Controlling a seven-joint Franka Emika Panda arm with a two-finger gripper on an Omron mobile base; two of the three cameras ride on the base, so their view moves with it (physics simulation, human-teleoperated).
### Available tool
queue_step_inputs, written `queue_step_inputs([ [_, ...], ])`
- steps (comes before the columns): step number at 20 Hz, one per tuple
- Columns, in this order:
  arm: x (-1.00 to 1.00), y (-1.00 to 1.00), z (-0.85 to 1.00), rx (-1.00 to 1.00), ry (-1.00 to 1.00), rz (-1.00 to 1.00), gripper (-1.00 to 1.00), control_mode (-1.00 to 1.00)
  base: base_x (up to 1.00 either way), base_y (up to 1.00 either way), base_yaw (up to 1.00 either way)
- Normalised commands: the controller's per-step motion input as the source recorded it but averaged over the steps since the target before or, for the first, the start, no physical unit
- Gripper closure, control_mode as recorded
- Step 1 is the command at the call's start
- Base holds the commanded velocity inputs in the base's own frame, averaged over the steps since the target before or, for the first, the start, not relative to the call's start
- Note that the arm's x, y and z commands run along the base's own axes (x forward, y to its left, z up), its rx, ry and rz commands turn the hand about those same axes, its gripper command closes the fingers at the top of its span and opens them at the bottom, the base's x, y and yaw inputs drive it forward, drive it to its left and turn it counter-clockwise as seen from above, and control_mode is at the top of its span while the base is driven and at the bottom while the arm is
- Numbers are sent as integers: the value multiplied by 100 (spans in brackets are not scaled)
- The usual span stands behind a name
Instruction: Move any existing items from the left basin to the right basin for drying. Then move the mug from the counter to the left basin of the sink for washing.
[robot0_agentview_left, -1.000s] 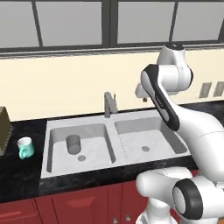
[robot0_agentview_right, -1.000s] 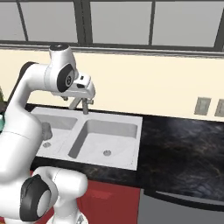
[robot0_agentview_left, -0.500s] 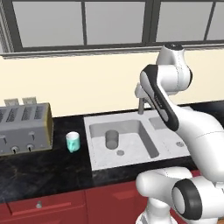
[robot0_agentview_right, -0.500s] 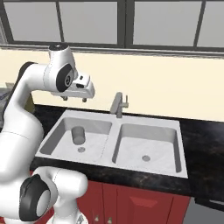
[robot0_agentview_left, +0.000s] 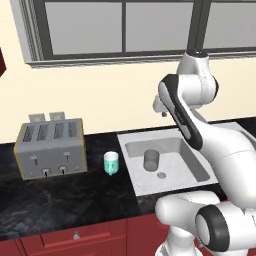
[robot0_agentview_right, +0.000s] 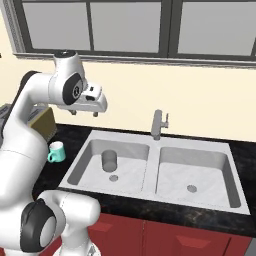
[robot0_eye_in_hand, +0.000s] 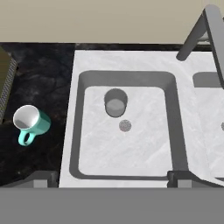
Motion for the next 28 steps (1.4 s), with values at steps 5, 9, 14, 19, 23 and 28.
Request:
queue_step_inputs([
  [5,0,0,0,0,0,0,-100,100,35,23,-2],
  [9,0,0,0,0,0,0,-100,-100,0,0,0],
  [14,0,0,0,0,0,0,-100,-100,0,0,0],
  [19,0,0,0,0,0,0,-100,-100,0,0,0],
  [23,0,0,0,0,0,0,-100,-100,0,0,0],
  [28,0,-10,0,3,0,0,-100,-100,0,0,0],
])
